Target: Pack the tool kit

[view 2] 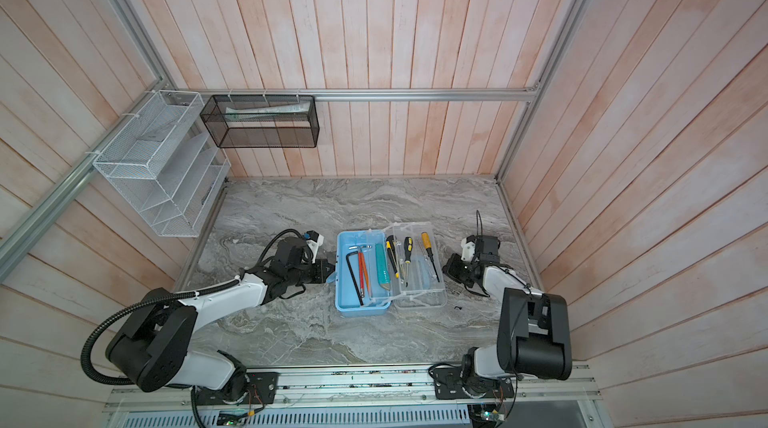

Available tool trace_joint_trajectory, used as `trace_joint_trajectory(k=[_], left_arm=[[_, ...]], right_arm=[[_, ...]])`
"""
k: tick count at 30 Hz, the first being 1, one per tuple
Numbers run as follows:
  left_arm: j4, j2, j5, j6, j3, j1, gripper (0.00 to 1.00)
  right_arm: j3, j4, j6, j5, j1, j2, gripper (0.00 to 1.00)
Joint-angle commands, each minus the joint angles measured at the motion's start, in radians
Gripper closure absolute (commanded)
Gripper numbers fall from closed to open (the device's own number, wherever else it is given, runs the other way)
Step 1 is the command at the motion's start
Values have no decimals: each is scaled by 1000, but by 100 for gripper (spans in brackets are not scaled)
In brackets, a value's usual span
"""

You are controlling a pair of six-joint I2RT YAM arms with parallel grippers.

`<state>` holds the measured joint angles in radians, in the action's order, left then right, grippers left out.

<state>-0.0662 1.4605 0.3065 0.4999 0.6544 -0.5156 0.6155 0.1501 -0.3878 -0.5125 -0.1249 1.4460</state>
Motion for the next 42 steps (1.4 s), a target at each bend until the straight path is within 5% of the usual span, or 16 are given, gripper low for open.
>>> trace_joint_trajectory(k=[1,7,22,32,42], left_arm=[[-45,8,28,-20,-15,-6,100],[-73,38,66,-11,-11,-16,100],[-107,52,80,-13,-14,-46,100],[-101,48,73,-31,-4,-46,100],[-106,37,61,-30,-13,-45,100]], right_arm=[[-10,-12,34,-78,3,10,100],[-28,-63,32,-252,2,51,100],[-50,-149,-107,-468,2,-113,100],[-6,-80,-154,-460,30,-235,100],[145,-77,-232,-334,286,-232,100]])
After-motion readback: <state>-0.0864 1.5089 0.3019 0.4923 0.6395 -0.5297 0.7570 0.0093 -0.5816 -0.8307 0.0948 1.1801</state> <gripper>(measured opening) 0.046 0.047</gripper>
